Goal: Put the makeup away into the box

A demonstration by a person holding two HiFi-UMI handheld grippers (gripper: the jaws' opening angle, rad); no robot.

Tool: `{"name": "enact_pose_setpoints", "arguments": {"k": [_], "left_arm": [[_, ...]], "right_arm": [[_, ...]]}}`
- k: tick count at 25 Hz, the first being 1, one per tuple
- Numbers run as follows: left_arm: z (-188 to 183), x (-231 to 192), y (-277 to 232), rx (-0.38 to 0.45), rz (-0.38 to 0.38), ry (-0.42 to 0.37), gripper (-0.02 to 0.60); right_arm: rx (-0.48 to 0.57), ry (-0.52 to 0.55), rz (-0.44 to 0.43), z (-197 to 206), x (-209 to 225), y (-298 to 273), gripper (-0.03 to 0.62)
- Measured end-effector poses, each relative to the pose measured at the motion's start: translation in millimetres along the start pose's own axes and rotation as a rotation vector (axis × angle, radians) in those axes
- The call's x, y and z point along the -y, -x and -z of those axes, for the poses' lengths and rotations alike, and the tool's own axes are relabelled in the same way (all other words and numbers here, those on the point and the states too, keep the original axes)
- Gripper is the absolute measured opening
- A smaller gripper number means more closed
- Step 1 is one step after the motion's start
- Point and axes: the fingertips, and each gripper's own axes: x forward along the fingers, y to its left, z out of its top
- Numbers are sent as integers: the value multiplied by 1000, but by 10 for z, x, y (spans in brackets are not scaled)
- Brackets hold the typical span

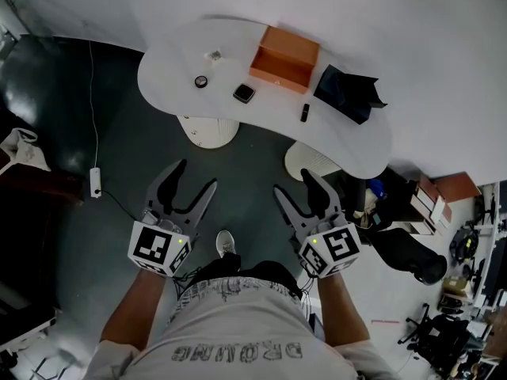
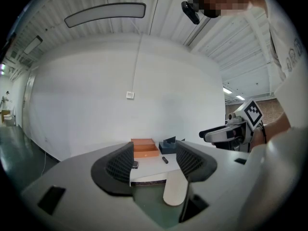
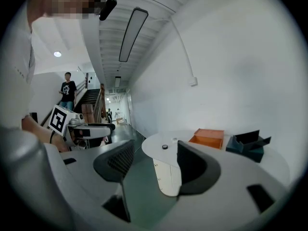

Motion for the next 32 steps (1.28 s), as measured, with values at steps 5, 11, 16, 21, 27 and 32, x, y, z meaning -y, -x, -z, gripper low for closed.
{"name": "enact_pose_setpoints", "arguments": {"k": [5,11,16,21,27,32], "left_arm": [[28,-203,-126,-2,2,4,284],[20,-397,-243,-5,1,3,284],[22,-545,-434,-12,1,-2,284],[55,-679,-697,-23,-5,-3,284],[96,-864,-1063,-38,-25,9,284],[85,-1016,-1437,-53,-52,16,284]], "right_arm": [[-3,0,6,-20,54,-225,279],[2,-2,1,-101,112,-445,281],[0,-4,-6,-134,234,-665,280],[-3,-10,-18,-141,432,-917,279],[-21,-12,-50,-192,699,-1271,280],[-35,-9,-76,-276,1021,-1561,280]]}}
